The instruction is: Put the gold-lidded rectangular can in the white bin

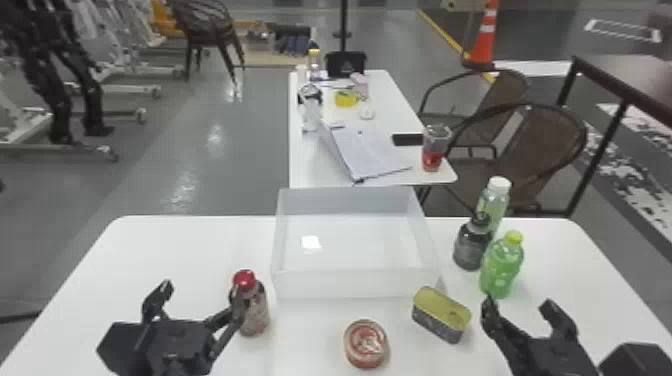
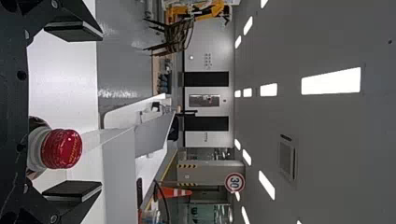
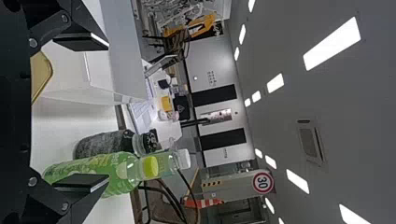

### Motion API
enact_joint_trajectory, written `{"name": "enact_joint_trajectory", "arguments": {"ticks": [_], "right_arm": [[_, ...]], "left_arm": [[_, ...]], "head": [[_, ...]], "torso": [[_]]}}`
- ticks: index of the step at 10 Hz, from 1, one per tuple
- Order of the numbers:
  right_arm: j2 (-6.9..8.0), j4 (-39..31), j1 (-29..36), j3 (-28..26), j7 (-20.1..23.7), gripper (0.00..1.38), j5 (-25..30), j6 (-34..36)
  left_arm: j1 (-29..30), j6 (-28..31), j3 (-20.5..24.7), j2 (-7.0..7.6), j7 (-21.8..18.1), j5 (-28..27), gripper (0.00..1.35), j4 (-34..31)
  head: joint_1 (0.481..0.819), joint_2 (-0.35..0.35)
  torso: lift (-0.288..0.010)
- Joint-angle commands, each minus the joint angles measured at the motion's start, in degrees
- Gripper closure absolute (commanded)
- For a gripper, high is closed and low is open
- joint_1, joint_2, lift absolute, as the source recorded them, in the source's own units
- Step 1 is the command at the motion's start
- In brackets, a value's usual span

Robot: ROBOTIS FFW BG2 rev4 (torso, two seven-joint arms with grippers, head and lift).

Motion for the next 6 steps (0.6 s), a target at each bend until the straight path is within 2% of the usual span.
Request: {"name": "enact_joint_trajectory", "arguments": {"ticks": [1,6], "right_arm": [[-0.01,-0.01,0.00,0.00,0.00,0.28,0.01,0.02],[0.08,-0.09,-0.09,0.00,0.00,0.28,-0.08,0.02]], "left_arm": [[0.00,0.03,0.00,0.00,0.00,-0.09,0.17,0.00],[-0.09,0.12,0.00,0.00,0.00,-0.17,0.17,0.00]], "head": [[0.549,0.000],[0.549,0.000]], "torso": [[-0.100],[-0.100]]}}
